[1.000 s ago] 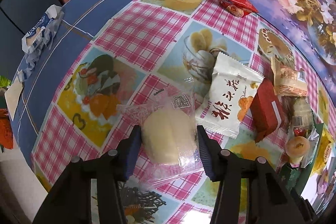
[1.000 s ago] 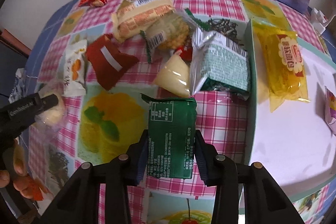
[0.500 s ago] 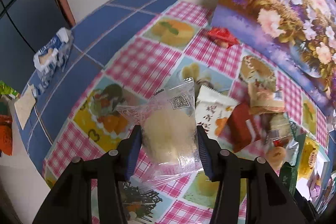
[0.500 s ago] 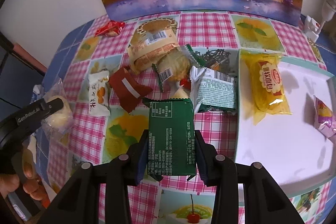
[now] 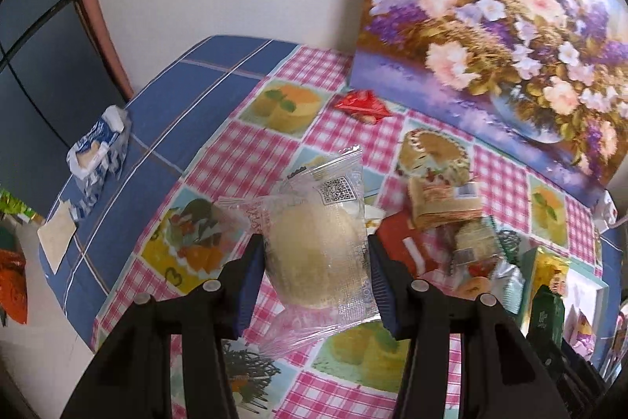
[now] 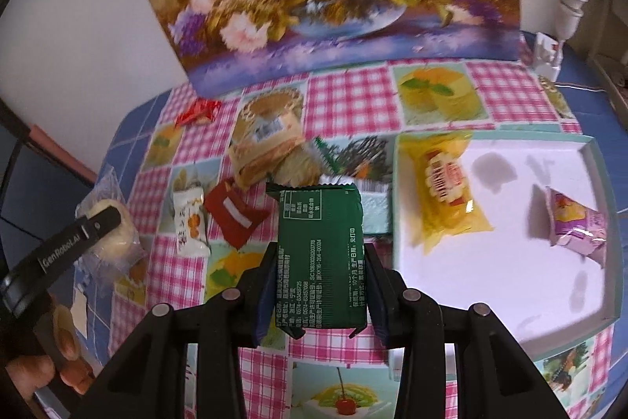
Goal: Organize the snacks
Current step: 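Carry the green packet with right tool while left tool carries the bun to tray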
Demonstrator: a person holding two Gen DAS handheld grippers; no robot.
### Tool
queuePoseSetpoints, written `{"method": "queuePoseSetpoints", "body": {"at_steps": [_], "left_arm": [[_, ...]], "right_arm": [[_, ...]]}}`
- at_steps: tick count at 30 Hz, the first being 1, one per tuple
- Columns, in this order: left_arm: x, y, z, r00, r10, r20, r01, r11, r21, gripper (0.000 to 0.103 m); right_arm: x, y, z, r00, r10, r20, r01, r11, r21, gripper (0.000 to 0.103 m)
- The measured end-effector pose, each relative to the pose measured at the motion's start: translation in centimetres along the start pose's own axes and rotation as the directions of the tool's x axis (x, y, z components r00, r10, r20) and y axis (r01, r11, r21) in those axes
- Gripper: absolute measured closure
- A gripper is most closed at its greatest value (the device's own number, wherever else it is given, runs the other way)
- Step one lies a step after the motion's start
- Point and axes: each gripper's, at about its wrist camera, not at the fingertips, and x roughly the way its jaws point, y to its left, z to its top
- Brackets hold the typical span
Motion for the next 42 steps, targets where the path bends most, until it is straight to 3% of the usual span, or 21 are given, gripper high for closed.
{"method": "queuePoseSetpoints", "body": {"at_steps": [12, 25, 34, 38, 42], "left_arm": [[-4.0, -5.8, -0.2, 0.991, -0.114, 0.074, 0.105, 0.988, 0.117, 0.051], [-6.1, -13.2, -2.6, 0.967, -0.251, 0.049, 0.230, 0.935, 0.269, 0.051], [-6.3, -17.8, -4.9, 0.952, -0.307, -0.014, 0.291, 0.885, 0.364, 0.050], [-5.3, -20.2, -6.6, 0.960, -0.277, -0.052, 0.272, 0.862, 0.428, 0.050], [-3.9, -21.7, -7.9, 0.956, -0.271, -0.113, 0.293, 0.840, 0.456, 0.050]], "right_arm": [[-4.5, -5.0, 1.3, 0.989, -0.092, 0.119, 0.078, 0.990, 0.116, 0.061], [-8.6, -11.8, 1.5, 0.966, -0.188, 0.180, 0.137, 0.955, 0.261, 0.061], [-9.7, -15.3, 0.6, 0.959, -0.230, 0.166, 0.164, 0.927, 0.339, 0.061], [-8.6, -16.1, 0.3, 0.962, -0.245, 0.122, 0.191, 0.920, 0.342, 0.061], [-6.7, -16.8, 0.0, 0.969, -0.242, 0.057, 0.209, 0.917, 0.340, 0.061]]}}
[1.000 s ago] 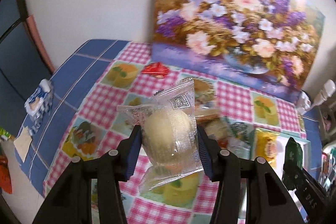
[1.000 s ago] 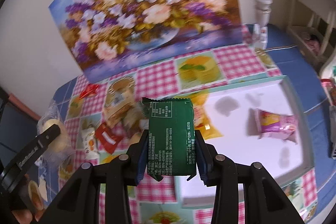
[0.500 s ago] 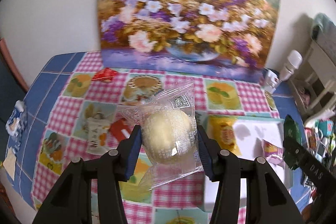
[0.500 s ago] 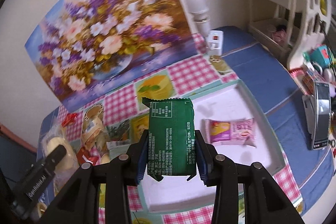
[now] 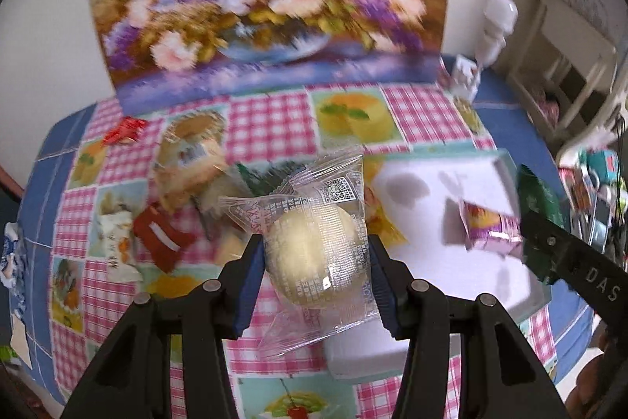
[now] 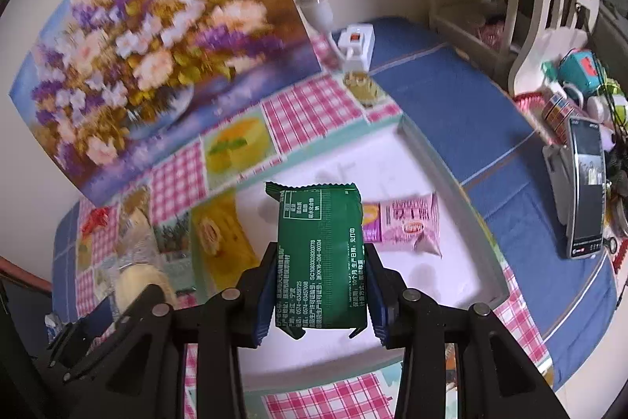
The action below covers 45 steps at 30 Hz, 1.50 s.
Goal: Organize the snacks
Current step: 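Carry the green packet with right tool while left tool carries the bun to tray, then open the right tool over the tray while left tool releases the bun there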
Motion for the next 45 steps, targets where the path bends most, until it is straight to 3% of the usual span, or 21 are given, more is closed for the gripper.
{"method": "queuePoseSetpoints", "body": {"at_steps": [15, 25, 39, 42, 45], "left_arm": [[4.2, -3.7, -2.1, 0.992, -0.008, -0.130, 0.021, 0.995, 0.100, 0.050], [5.9, -5.2, -2.9, 0.983, -0.011, -0.186, 0.038, 0.989, 0.143, 0.050], [7.3, -5.4, -3.4, 0.971, -0.025, -0.239, 0.055, 0.991, 0.119, 0.049], [7.0, -5.3, -3.2, 0.973, -0.030, -0.229, 0.056, 0.992, 0.110, 0.038], [6.6, -5.0, -2.9, 0.974, -0.039, -0.222, 0.061, 0.994, 0.095, 0.038]], "right_arm": [[3.9, -1.1, -0.9, 0.988, -0.083, -0.127, 0.081, 0.997, -0.021, 0.060], [6.2, -1.4, -1.5, 0.976, -0.092, -0.196, 0.091, 0.996, -0.012, 0.060], [7.0, -1.6, -1.7, 0.970, -0.098, -0.222, 0.102, 0.995, 0.005, 0.059], [6.6, -1.6, -1.6, 0.973, -0.098, -0.210, 0.102, 0.995, 0.008, 0.059], [6.3, -1.5, -1.5, 0.976, -0.096, -0.198, 0.099, 0.995, 0.008, 0.059]]}}
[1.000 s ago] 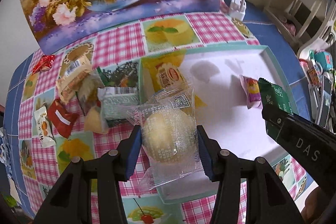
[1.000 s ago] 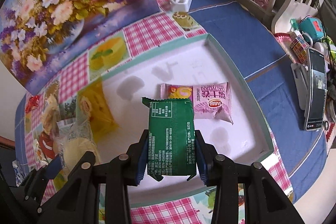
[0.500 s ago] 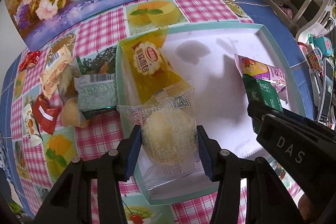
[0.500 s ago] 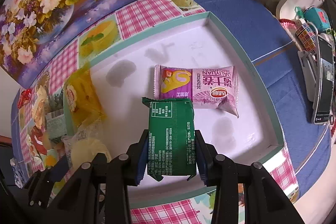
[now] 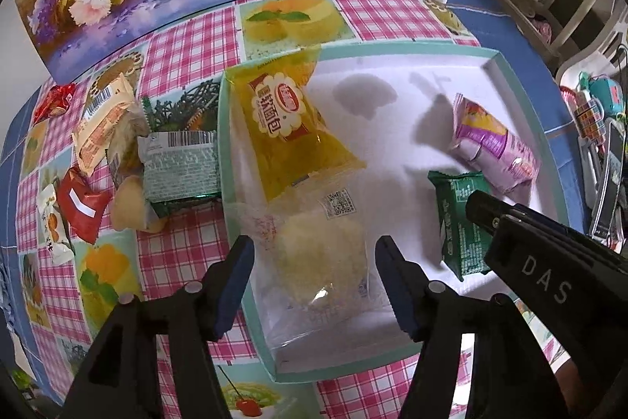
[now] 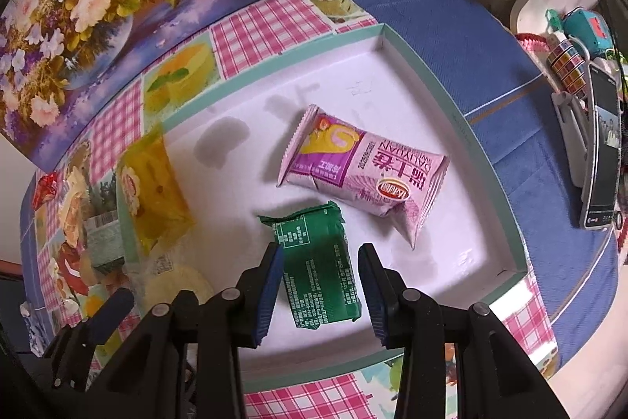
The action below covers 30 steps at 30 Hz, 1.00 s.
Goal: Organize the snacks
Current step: 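Open the right tool over the tray while left tool releases the bun there, then move both tools back over the snack pile beside the tray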
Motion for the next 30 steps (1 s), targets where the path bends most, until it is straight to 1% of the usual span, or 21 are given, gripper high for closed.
{"method": "queuePoseSetpoints", "body": {"at_steps": [9, 12, 15, 18, 20, 22, 23, 24, 25, 27, 29, 30], "left_arm": [[-2.4, 1.0, 0.5, 0.998, -0.012, 0.063, 0.014, 1.000, -0.025, 0.038], [-2.9, 1.7, 0.6, 0.997, -0.009, 0.080, 0.013, 0.999, -0.043, 0.038], [-3.3, 2.8, 0.8, 0.996, -0.008, 0.090, 0.015, 0.997, -0.079, 0.037], [-3.5, 4.6, 0.9, 0.995, -0.003, 0.100, 0.017, 0.991, -0.135, 0.036], [-3.7, 6.2, 0.9, 0.994, 0.008, 0.107, 0.012, 0.982, -0.187, 0.036], [-4.0, 8.1, 0.9, 0.993, 0.030, 0.113, -0.001, 0.969, -0.247, 0.035], [-4.1, 9.1, 0.8, 0.992, 0.044, 0.115, -0.011, 0.961, -0.275, 0.028], [-4.3, 10.6, 0.7, 0.991, 0.066, 0.116, -0.026, 0.948, -0.317, 0.016], [-4.4, 11.6, 0.5, 0.990, 0.081, 0.119, -0.035, 0.938, -0.345, 0.014], [-4.9, 14.0, 0.1, 0.986, 0.113, 0.124, -0.053, 0.911, -0.409, 0.014], [-5.4, 16.6, -0.4, 0.982, 0.146, 0.123, -0.071, 0.876, -0.477, 0.014], [-5.5, 17.6, -0.7, 0.980, 0.159, 0.121, -0.079, 0.864, -0.497, 0.013]], "right_arm": [[-2.4, -0.1, 0.1, 0.997, 0.023, 0.074, -0.023, 1.000, -0.008, 0.059], [-2.7, 0.1, 0.2, 0.996, 0.027, 0.083, -0.026, 1.000, -0.012, 0.059], [-2.6, 0.3, 0.1, 0.996, 0.025, 0.082, -0.023, 1.000, -0.018, 0.059], [-2.3, 0.7, 0.0, 0.997, 0.017, 0.073, -0.015, 1.000, -0.026, 0.058], [-2.2, 1.4, -0.1, 0.997, 0.022, 0.072, -0.019, 0.999, -0.039, 0.050], [-2.2, 2.0, -0.2, 0.997, 0.032, 0.076, -0.028, 0.998, -0.058, 0.047], [-2.2, 2.4, -0.3, 0.996, 0.037, 0.078, -0.031, 0.997, -0.067, 0.046], [-2.3, 2.8, -0.4, 0.996, 0.041, 0.081, -0.035, 0.996, -0.078, 0.045], [-2.3, 3.4, -0.6, 0.995, 0.045, 0.086, -0.037, 0.995, -0.092, 0.042], [-2.4, 4.3, -0.8, 0.995, 0.049, 0.092, -0.039, 0.993, -0.111, 0.039], [-2.4, 5.2, -1.1, 0.993, 0.059, 0.098, -0.046, 0.990, -0.130, 0.035], [-2.5, 5.8, -1.3, 0.993, 0.068, 0.101, -0.053, 0.988, -0.143, 0.034]]}}
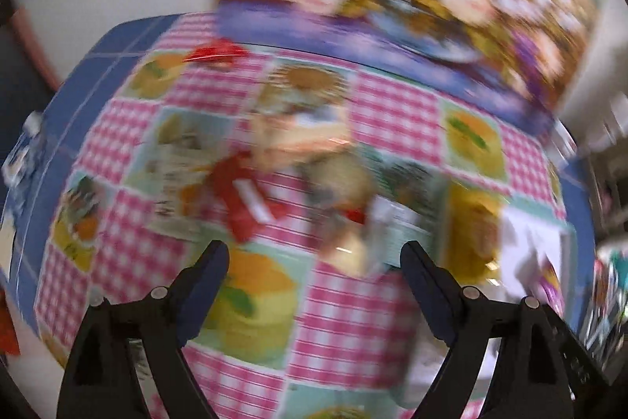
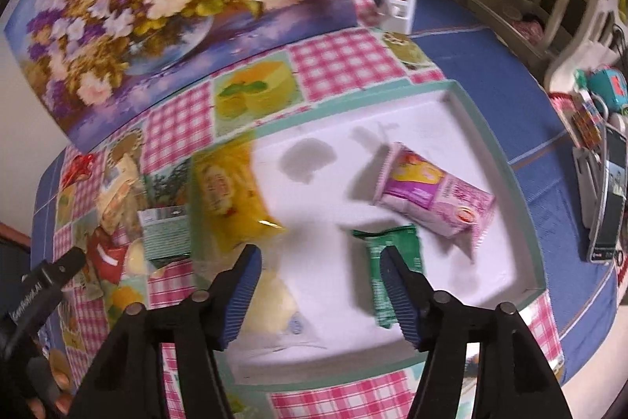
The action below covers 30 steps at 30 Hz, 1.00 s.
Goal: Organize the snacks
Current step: 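Move both tools back over the snack pile beside the tray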
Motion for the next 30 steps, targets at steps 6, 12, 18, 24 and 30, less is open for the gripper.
{"method": "queuePoseSetpoints", "body": {"at_steps": [6, 12, 18, 24, 30], "left_arm": [[0.4, 5.9, 0.2, 0.991, 0.134, 0.021, -0.130, 0.983, -0.131, 0.007], [0.6, 9.7, 0.2, 0.985, 0.173, 0.018, -0.165, 0.961, -0.224, 0.007], [0.3, 12.7, 0.2, 0.985, 0.170, 0.025, -0.155, 0.941, -0.300, 0.006], [1.2, 14.1, 0.8, 0.988, 0.154, 0.020, -0.141, 0.940, -0.311, 0.002], [2.7, 13.2, 2.0, 0.993, 0.114, 0.031, -0.101, 0.954, -0.281, 0.001]], "right_arm": [[0.3, 2.8, -0.6, 0.999, 0.037, 0.012, -0.036, 0.998, -0.051, 0.016], [1.1, 5.1, -1.0, 0.999, 0.040, 0.000, -0.040, 0.995, -0.087, 0.014], [2.1, 7.3, -1.2, 0.999, 0.053, -0.013, -0.054, 0.991, -0.123, 0.001], [2.8, 9.3, -1.0, 0.997, 0.076, -0.011, -0.077, 0.988, -0.132, 0.001], [3.6, 11.8, -0.6, 0.996, 0.085, 0.003, -0.083, 0.981, -0.173, 0.001]]}}
